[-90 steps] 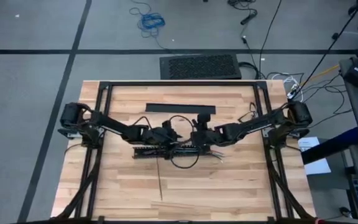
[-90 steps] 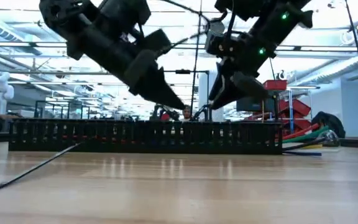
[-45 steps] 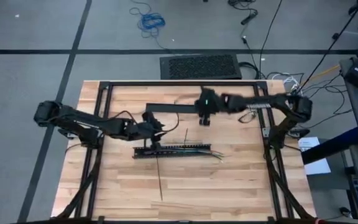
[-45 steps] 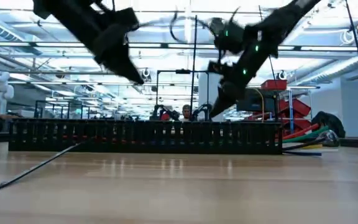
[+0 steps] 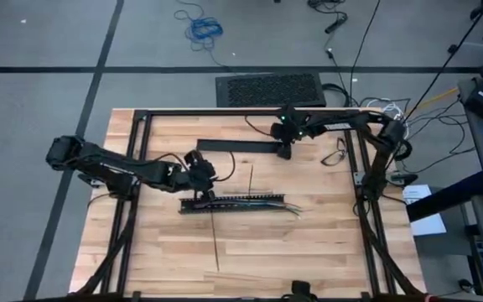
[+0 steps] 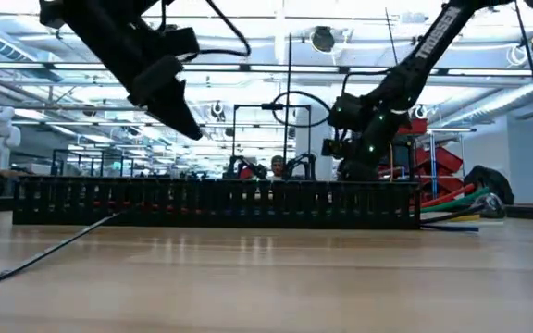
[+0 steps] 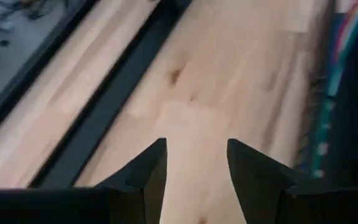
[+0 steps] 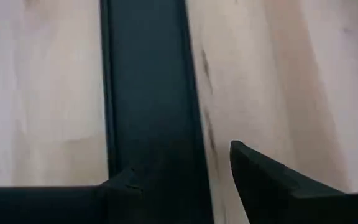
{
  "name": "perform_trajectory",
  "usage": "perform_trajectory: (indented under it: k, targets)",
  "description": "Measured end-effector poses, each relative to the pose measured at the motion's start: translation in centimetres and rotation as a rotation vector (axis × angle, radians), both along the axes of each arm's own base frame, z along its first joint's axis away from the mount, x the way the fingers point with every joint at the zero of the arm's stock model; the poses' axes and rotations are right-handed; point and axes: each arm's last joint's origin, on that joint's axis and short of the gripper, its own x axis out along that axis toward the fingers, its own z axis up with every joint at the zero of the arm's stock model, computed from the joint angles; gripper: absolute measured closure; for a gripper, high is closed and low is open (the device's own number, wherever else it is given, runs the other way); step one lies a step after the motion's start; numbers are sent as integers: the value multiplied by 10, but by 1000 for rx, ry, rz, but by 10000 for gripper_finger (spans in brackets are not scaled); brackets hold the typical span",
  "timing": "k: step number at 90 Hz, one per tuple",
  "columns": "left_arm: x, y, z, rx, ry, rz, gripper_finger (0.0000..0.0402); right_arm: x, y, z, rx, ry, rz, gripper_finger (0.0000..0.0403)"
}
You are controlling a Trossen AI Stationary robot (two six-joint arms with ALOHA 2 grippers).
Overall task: Ziptie cables
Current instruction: Insert the black cable duct cover into the black cable duct
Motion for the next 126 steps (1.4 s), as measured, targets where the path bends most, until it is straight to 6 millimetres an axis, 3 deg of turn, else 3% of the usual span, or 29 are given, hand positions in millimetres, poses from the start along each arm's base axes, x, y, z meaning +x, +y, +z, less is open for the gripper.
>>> perform_trajectory:
  k: [12,28,47,59,67,77,97,126]
  targets:
    - [1,4,0,6,2,0,236,3,-3,-8,1,-6,14,264]
    - [-1,9,-1,12,26,21,236,0,-2,-8,-1,41,40,387]
    - [-1,11,-2,18,32,39,236,-4,3,-8,39,94,30,400]
    - [-1,12,-2,45,31,61,236,-2,13,5,-43,119,27,401]
    - [-2,12,-2,54,39,68,236,-2,25,21,-144,167,23,402]
    - [-4,12,-4,59,67,72,236,3,41,58,-301,108,15,402]
    - [-8,16,-4,153,82,171,236,-2,94,117,-543,47,0,401]
    - [-4,27,16,265,-5,108,236,-14,167,140,-633,39,34,402]
